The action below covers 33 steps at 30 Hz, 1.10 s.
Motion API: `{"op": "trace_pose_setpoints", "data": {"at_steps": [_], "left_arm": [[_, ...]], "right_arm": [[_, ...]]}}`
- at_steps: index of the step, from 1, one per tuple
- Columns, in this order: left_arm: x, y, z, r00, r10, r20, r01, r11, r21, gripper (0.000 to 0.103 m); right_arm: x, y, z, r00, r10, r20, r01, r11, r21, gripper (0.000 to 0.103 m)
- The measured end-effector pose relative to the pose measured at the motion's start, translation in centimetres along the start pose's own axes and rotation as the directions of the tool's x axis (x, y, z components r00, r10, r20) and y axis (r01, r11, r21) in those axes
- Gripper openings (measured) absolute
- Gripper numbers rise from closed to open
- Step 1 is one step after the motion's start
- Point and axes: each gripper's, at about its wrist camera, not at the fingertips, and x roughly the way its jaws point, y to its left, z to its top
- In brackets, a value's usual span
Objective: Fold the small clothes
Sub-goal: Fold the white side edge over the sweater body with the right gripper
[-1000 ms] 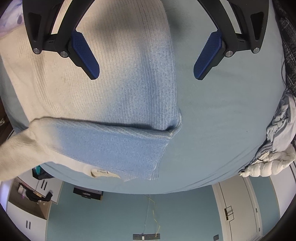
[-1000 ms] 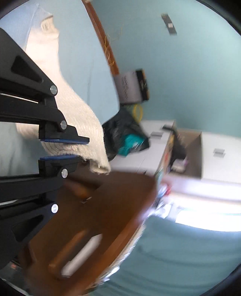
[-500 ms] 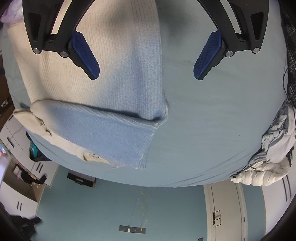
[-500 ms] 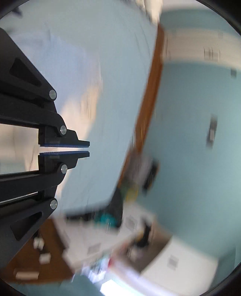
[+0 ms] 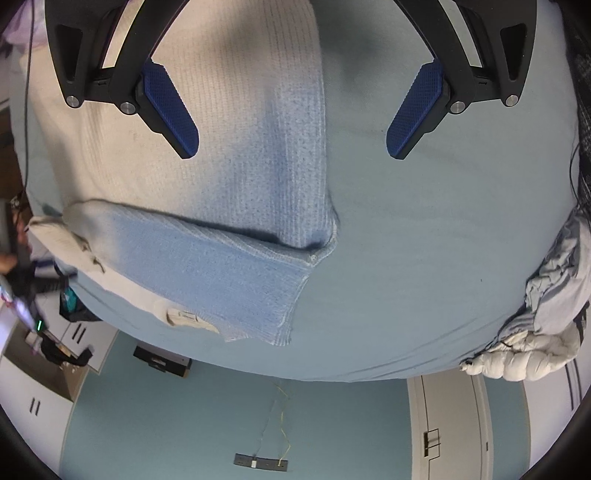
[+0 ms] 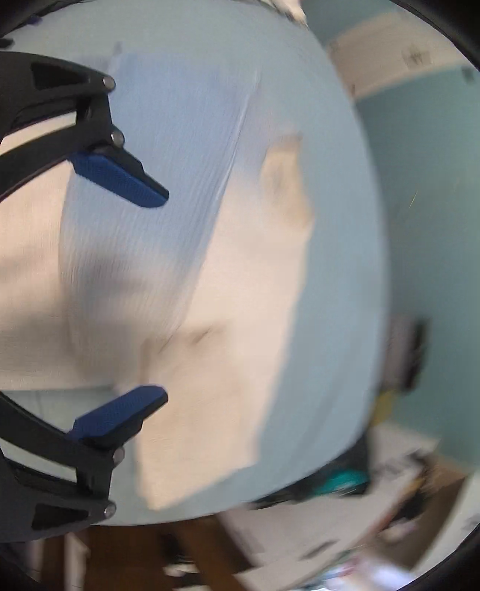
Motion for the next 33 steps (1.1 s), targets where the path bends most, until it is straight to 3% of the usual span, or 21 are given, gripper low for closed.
{"op": "trace_pose_setpoints", "data": {"at_steps": [1, 2, 4, 8, 14, 15, 16, 18, 21, 24, 26, 29, 30, 33], "left_arm": [[0.2, 0.0, 0.0, 1.000, 0.003, -0.005, -0.003, 1.000, 0.003, 0.102], [0.3, -0.1, 0.0, 1.000, 0.005, -0.008, -0.005, 1.000, 0.004, 0.103], [0.8, 0.0, 0.0, 1.000, 0.009, -0.019, -0.009, 1.000, 0.002, 0.102], [1.6, 0.2, -0.1, 0.999, 0.023, -0.041, -0.023, 1.000, 0.002, 0.102], [2.1, 0.1, -0.4, 0.998, 0.034, -0.055, -0.033, 0.999, 0.015, 0.102], [2.1, 0.1, -0.4, 0.998, 0.035, -0.055, -0.034, 0.999, 0.020, 0.102], [2.1, 0.0, -0.4, 0.998, 0.035, -0.055, -0.034, 0.999, 0.023, 0.102], [2.0, 0.1, -0.4, 0.998, 0.030, -0.056, -0.029, 0.999, 0.021, 0.102], [1.8, 0.2, -0.2, 0.999, 0.018, -0.051, -0.017, 1.000, 0.012, 0.102], [1.4, 0.3, 0.1, 0.999, 0.013, -0.040, -0.012, 1.000, 0.006, 0.102], [1.0, 0.5, 0.3, 1.000, 0.010, -0.029, -0.010, 1.000, -0.004, 0.102], [0.2, 0.8, 0.4, 1.000, 0.004, -0.012, -0.004, 1.000, -0.024, 0.102], [-0.1, 0.9, 0.4, 1.000, 0.001, -0.005, -0.002, 0.999, -0.032, 0.102], [-0.8, 1.0, 0.4, 1.000, -0.011, 0.015, 0.011, 0.999, -0.041, 0.102]], "right_arm": [[1.7, -1.3, -0.3, 0.999, -0.027, -0.036, 0.027, 1.000, 0.000, 0.058], [3.5, -2.2, -0.2, 0.996, -0.047, -0.072, 0.047, 0.999, -0.004, 0.050], [6.2, -3.5, -0.8, 0.990, -0.062, -0.124, 0.062, 0.998, -0.009, 0.049], [7.6, -3.9, -1.3, 0.995, 0.026, -0.092, -0.025, 1.000, 0.010, 0.049], [9.5, -3.3, -1.4, 0.995, -0.066, -0.076, 0.063, 0.997, -0.038, 0.048], [9.5, -3.3, -1.7, 0.995, -0.068, -0.068, 0.065, 0.996, -0.055, 0.029], [9.1, -3.7, -1.0, 0.996, -0.064, -0.070, 0.059, 0.996, -0.070, 0.002], [8.2, -4.0, -0.9, 0.995, -0.074, -0.066, 0.070, 0.995, -0.069, 0.002], [3.9, -4.3, 0.2, 0.994, -0.107, 0.010, 0.107, 0.993, -0.048, 0.001], [-2.8, -5.2, 0.9, 0.992, -0.028, 0.125, 0.026, 0.999, 0.019, 0.001], [-7.8, -4.3, 1.5, 0.983, 0.016, 0.182, -0.018, 1.000, 0.005, 0.001], [-13.9, -3.8, 3.5, 0.955, 0.108, 0.277, -0.102, 0.994, -0.038, 0.001], [-17.1, -2.8, 3.5, 0.938, 0.149, 0.312, -0.139, 0.989, -0.054, 0.001], [-21.5, 1.0, 3.5, 0.903, 0.251, 0.348, -0.229, 0.968, -0.105, 0.001]]}}
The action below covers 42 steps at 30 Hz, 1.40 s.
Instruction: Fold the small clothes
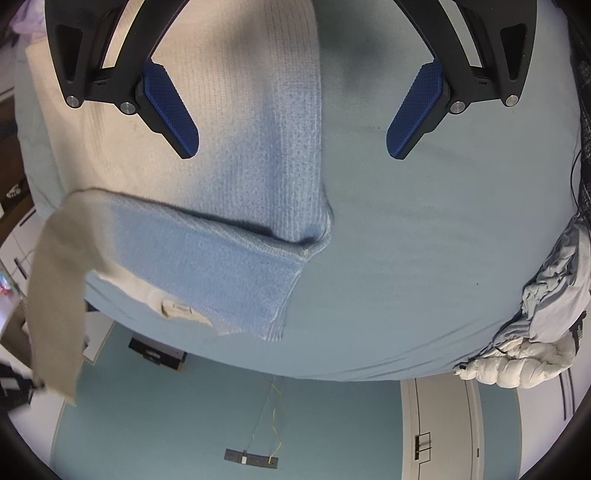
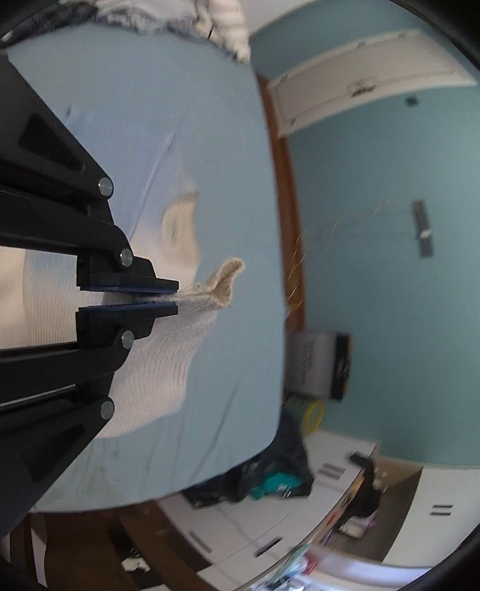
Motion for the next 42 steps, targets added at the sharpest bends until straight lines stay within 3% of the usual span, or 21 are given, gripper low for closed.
{"op": "trace_pose_setpoints", "data": {"at_steps": [3, 6, 7, 9, 10, 11, 14, 16, 18, 21, 25, 27, 29, 30, 33, 36, 40, 42], "left_arm": [[-0.2, -0.3, -0.2, 1.000, 0.007, 0.015, -0.007, 1.000, 0.022, 0.102], [-0.1, -0.6, -0.2, 1.000, 0.010, 0.015, -0.011, 0.999, 0.039, 0.102], [-0.1, -0.5, -0.2, 1.000, 0.007, 0.014, -0.007, 0.999, 0.040, 0.102], [-0.2, -0.2, -0.3, 1.000, 0.006, 0.015, -0.006, 0.999, 0.033, 0.102], [-0.3, 0.0, -0.2, 1.000, 0.004, 0.018, -0.004, 1.000, 0.022, 0.102], [-0.3, 0.3, -0.2, 1.000, 0.002, 0.019, -0.002, 1.000, 0.013, 0.102], [-0.1, 0.6, -0.2, 1.000, -0.007, 0.013, 0.007, 1.000, -0.006, 0.102], [0.3, 0.6, -0.2, 1.000, -0.003, 0.006, 0.003, 1.000, 0.001, 0.102], [0.6, 0.4, -0.2, 1.000, 0.011, 0.007, -0.011, 1.000, 0.008, 0.102], [1.2, -0.3, -0.3, 1.000, 0.011, 0.011, -0.011, 1.000, 0.007, 0.102], [2.1, -2.2, 0.3, 0.999, -0.047, 0.016, 0.046, 0.998, 0.035, 0.102], [2.7, -3.4, 1.1, 0.998, -0.057, 0.020, 0.056, 0.997, 0.046, 0.102], [3.7, -4.6, 2.6, 0.996, -0.084, 0.016, 0.083, 0.996, 0.036, 0.102], [4.2, -5.0, 3.1, 0.995, -0.094, 0.012, 0.094, 0.995, 0.029, 0.102], [7.1, -6.2, 5.6, 0.996, -0.088, -0.007, 0.087, 0.996, -0.008, 0.100], [10.8, -7.6, 8.1, 0.998, -0.041, -0.055, 0.042, 0.999, 0.010, 0.083], [16.0, -8.2, 9.7, 0.982, 0.033, -0.185, -0.030, 0.999, 0.016, 0.080], [17.9, -8.3, 9.8, 0.970, 0.013, -0.244, -0.013, 1.000, 0.003, 0.080]], "right_arm": [[-0.5, 7.8, -0.7, 0.996, 0.070, -0.057, -0.075, 0.994, -0.077, 0.001], [2.2, 10.7, -3.2, 0.975, 0.169, -0.145, -0.179, 0.982, -0.065, 0.002], [3.5, 11.2, -4.3, 0.938, 0.295, -0.180, -0.303, 0.953, -0.018, 0.003], [5.7, 12.0, -5.3, 0.853, 0.456, -0.254, -0.451, 0.889, 0.082, 0.018], [6.6, 11.7, -6.2, 0.827, 0.489, -0.278, -0.468, 0.872, 0.145, 0.034], [7.0, 11.0, -6.7, 0.824, 0.499, -0.267, -0.468, 0.866, 0.175, 0.047], [6.6, 7.9, -8.1, 0.882, 0.425, -0.204, -0.394, 0.902, 0.176, 0.070], [5.7, 4.5, -10.5, 0.935, 0.315, -0.163, -0.282, 0.939, 0.196, 0.074], [5.2, 0.0, -14.1, 0.958, 0.231, -0.168, -0.192, 0.956, 0.221, 0.075], [3.8, -3.0, -20.4, 0.967, 0.192, -0.168, -0.157, 0.966, 0.206, 0.075], [3.3, -5.6, -29.6, 0.995, 0.007, -0.098, 0.011, 0.983, 0.181, 0.075], [3.9, -6.0, -32.6, 0.991, -0.133, -0.031, 0.136, 0.983, 0.120, 0.075], [4.0, -5.8, -34.0, 0.978, -0.202, 0.046, 0.195, 0.974, 0.114, 0.075], [4.1, -5.6, -34.2, 0.978, -0.194, 0.073, 0.185, 0.976, 0.116, 0.075], [4.9, -5.4, -35.9, 0.993, -0.033, 0.112, 0.015, 0.988, 0.150, 0.075], [5.2, -5.0, -37.5, 0.986, -0.053, 0.160, 0.031, 0.990, 0.138, 0.075], [5.6, -6.6, -38.6, 0.980, -0.039, 0.196, 0.006, 0.986, 0.166, 0.075], [5.6, -6.6, -38.5, 0.979, -0.032, 0.199, -0.005, 0.983, 0.183, 0.075]]}}
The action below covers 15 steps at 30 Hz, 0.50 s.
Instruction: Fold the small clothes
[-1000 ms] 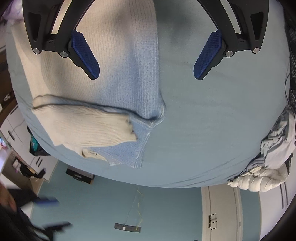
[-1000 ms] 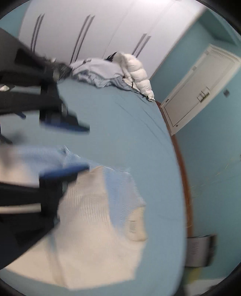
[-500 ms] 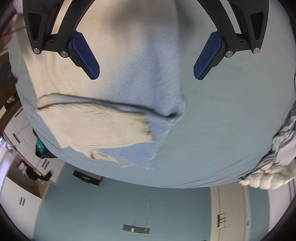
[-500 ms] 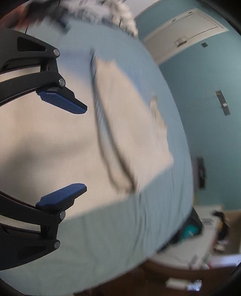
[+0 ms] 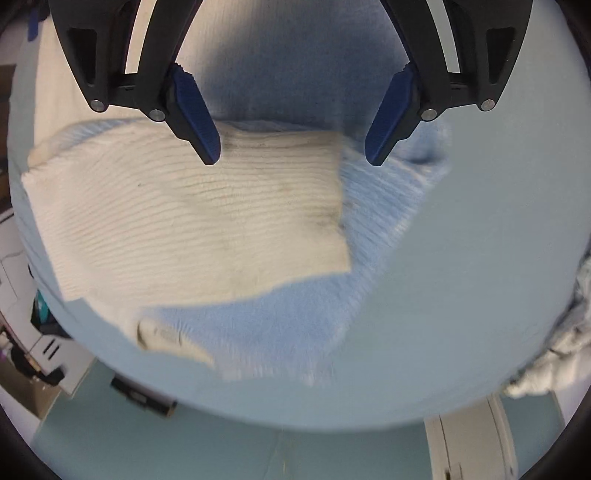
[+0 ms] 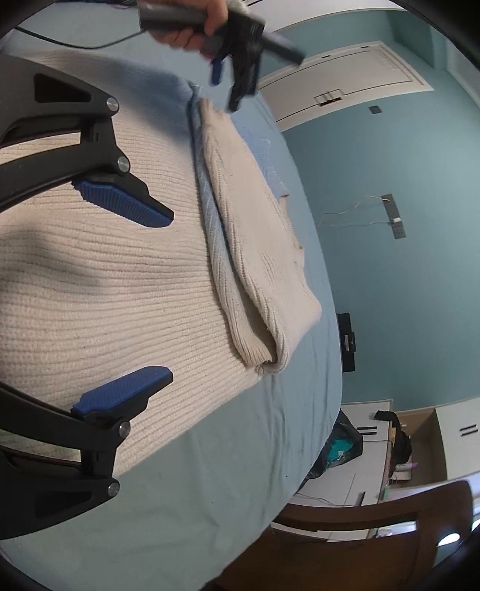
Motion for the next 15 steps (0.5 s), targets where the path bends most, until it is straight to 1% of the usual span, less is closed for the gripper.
{"op": "trace_pose_setpoints", "data": {"at_steps": [1, 2, 3, 4, 5, 6, 7, 9, 13, 15], "left_arm": [[1.0, -0.1, 0.3, 1.000, -0.017, -0.026, 0.017, 1.000, 0.000, 0.080], [1.5, -0.1, 0.4, 0.999, -0.011, -0.035, 0.011, 1.000, -0.002, 0.072], [2.0, -0.1, 0.6, 0.999, -0.002, -0.033, 0.002, 1.000, -0.008, 0.054], [2.1, -0.1, 0.8, 1.000, 0.005, -0.019, -0.005, 1.000, -0.009, 0.047], [1.9, -0.2, 0.9, 1.000, 0.017, -0.004, -0.017, 1.000, -0.005, 0.034], [1.6, -0.3, 1.1, 1.000, 0.025, 0.012, -0.025, 1.000, 0.006, 0.016], [1.2, -0.4, 1.3, 0.999, 0.025, 0.026, -0.025, 0.999, 0.019, 0.010], [-0.7, 0.0, 2.0, 0.998, -0.020, 0.058, 0.020, 1.000, 0.013, 0.006], [-5.0, -0.1, 3.8, 0.992, -0.037, 0.118, 0.033, 0.999, 0.033, 0.004], [-7.9, -0.2, 5.0, 0.983, -0.089, 0.159, 0.083, 0.996, 0.042, 0.004]], "right_arm": [[-1.2, 0.5, -0.1, 1.000, 0.001, 0.004, -0.001, 1.000, 0.004, 0.075], [-1.2, 0.5, 0.0, 1.000, 0.002, 0.010, -0.002, 1.000, 0.003, 0.075], [-1.7, 0.6, 0.0, 1.000, 0.001, 0.019, -0.001, 1.000, 0.000, 0.075], [-1.9, 0.8, -0.1, 1.000, -0.001, 0.031, 0.002, 1.000, -0.008, 0.075], [-2.0, 1.2, -0.2, 0.999, -0.006, 0.040, 0.007, 1.000, -0.018, 0.075], [-2.1, 1.4, -0.2, 0.999, -0.011, 0.047, 0.012, 0.999, -0.029, 0.075], [-2.1, 1.5, -0.3, 0.999, -0.013, 0.051, 0.015, 0.999, -0.034, 0.075], [-2.0, 1.7, -0.3, 0.998, -0.018, 0.054, 0.020, 0.999, -0.036, 0.075], [-2.1, 1.7, -0.2, 0.999, -0.018, 0.051, 0.019, 0.999, -0.025, 0.075], [-2.1, 1.8, -0.2, 0.999, -0.018, 0.048, 0.019, 1.000, -0.024, 0.075]]}}
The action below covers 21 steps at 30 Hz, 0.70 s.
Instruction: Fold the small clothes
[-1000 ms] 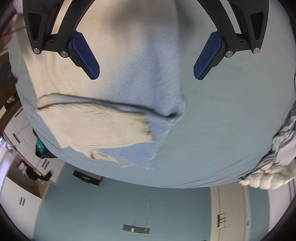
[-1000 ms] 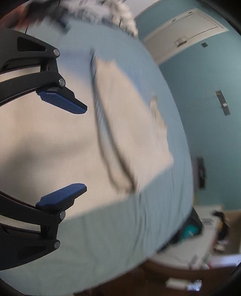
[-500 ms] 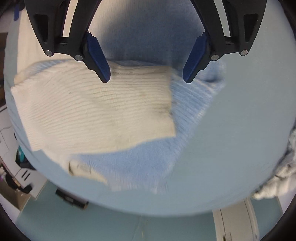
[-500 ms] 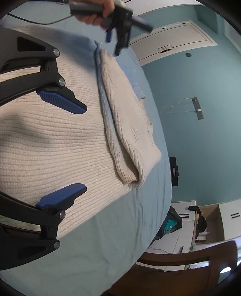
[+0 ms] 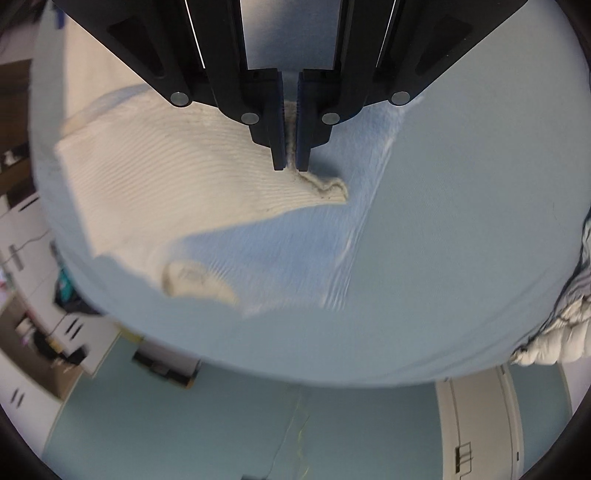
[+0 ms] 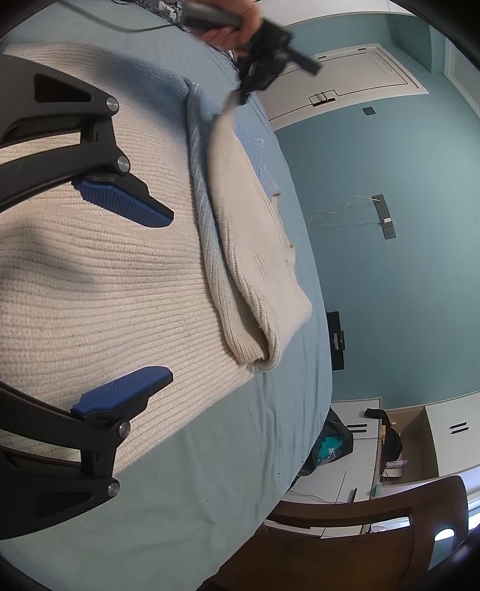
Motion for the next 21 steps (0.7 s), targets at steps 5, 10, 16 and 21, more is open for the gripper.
{"op": "trace_pose_setpoints", "data": {"at_steps": [5, 10, 16, 21], "left_arm": [[-4.8, 1.0, 2.5, 0.996, -0.010, 0.090, 0.010, 1.000, -0.004, 0.004], [-2.6, 4.2, 1.7, 0.993, 0.114, 0.016, -0.114, 0.993, -0.007, 0.004], [5.2, 7.3, -2.2, 0.985, -0.013, -0.174, -0.013, 0.989, -0.144, 0.005], [5.9, 7.5, -2.6, 0.962, -0.147, -0.230, 0.087, 0.964, -0.252, 0.006]], "right_arm": [[-0.4, 0.1, 0.2, 1.000, -0.003, -0.005, 0.003, 1.000, 0.001, 0.075], [-1.0, 0.4, 0.2, 1.000, -0.004, -0.008, 0.004, 1.000, 0.000, 0.075], [-1.3, 0.5, 0.3, 1.000, -0.003, -0.013, 0.003, 1.000, 0.001, 0.075], [-1.5, 0.6, 0.4, 1.000, -0.004, -0.016, 0.004, 1.000, 0.001, 0.075]]}}
